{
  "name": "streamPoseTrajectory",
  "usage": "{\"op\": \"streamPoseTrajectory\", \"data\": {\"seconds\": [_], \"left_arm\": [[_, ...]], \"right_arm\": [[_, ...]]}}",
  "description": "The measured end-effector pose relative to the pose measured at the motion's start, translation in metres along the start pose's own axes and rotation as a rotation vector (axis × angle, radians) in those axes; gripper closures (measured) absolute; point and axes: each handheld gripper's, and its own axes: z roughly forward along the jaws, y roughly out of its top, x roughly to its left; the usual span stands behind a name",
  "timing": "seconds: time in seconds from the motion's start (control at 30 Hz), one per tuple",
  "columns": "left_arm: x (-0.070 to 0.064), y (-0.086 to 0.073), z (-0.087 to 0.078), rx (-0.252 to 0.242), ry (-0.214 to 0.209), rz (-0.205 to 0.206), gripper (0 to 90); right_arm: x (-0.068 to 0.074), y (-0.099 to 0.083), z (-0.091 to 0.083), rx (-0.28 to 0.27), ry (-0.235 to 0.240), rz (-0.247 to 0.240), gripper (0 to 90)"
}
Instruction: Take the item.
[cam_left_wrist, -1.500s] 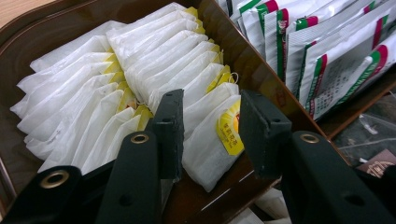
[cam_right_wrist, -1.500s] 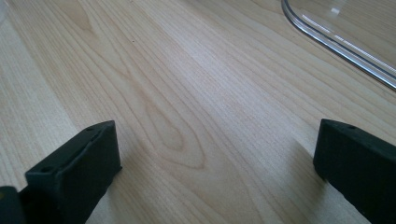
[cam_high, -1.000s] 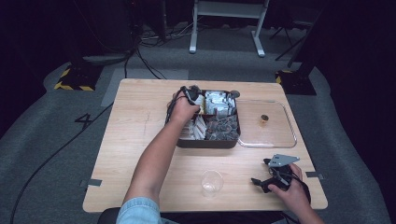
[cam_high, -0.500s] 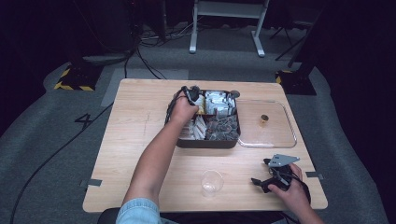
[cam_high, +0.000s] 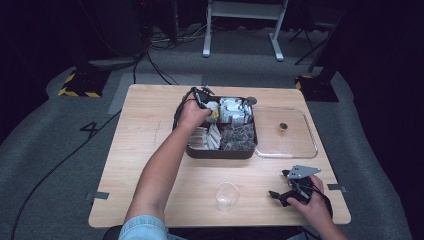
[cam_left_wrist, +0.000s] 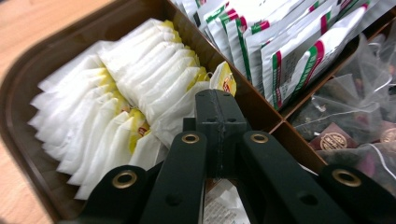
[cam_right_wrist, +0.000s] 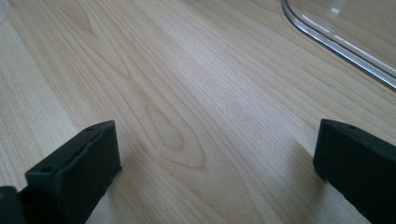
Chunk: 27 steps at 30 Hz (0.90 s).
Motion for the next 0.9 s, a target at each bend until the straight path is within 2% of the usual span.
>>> {"op": "streamPoseTrajectory", "data": {"seconds": [0.2, 0.47, 0.6, 0.9], "left_arm": [[0.004, 0.003, -0.017, -0.030, -0.004, 0.022, 90.0], [0.005, 0.005, -0.045, -0.089, -0.031, 0.048, 90.0], [0.000, 0.003, -0.063, -0.119, -0.063, 0.070, 90.0], [-0.018, -0.003, -0.100, -0.159, -0.103, 0.135, 90.0]], "right_arm": [[0.000, 0.000, 0.000, 0.001, -0.001, 0.000, 0.6], [0.000, 0.000, 0.000, 0.000, 0.000, 0.000, 0.6], [0.000, 0.000, 0.000, 0.001, 0.001, 0.002, 0.6], [-0.001, -0.001, -0.001, 0.001, 0.009, -0.010, 0.6]]}}
